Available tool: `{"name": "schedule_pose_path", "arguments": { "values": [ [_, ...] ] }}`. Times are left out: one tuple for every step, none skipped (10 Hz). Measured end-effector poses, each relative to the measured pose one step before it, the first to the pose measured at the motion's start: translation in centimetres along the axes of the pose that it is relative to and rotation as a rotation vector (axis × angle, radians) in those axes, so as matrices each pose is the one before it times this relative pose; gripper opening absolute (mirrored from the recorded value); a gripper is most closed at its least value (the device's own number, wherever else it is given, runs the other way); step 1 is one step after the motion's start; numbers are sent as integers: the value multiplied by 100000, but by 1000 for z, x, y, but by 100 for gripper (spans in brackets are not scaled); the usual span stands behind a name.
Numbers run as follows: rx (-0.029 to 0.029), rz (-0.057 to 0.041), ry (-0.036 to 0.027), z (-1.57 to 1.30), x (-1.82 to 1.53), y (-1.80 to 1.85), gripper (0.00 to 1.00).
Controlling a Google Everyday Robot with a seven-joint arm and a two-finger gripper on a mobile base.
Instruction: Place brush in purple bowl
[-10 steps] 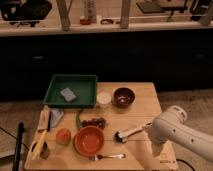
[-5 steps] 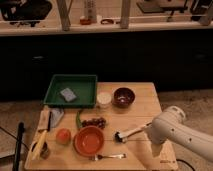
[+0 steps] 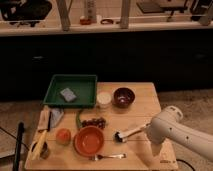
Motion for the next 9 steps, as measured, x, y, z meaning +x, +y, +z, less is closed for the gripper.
{"name": "schedule_pose_path", "arguments": {
  "values": [
    [-426,-197,-56,151,137,103,80],
    [-190,-449,-71,165,14,-36,80],
    [205,110,-64,-28,-214,-52,80],
    [650,-206,-30,-225,-59,-201,80],
    [400,-755,-164,-47,-156,-303,80],
    [392,-1233,-267,-2,-306,-583,80],
    [404,-810,-188,-20,-203,-540,80],
    [197,-227,-136,13,-64,-273,80],
    [352,-886,142,92,-67,-687,80]
  ]
}}
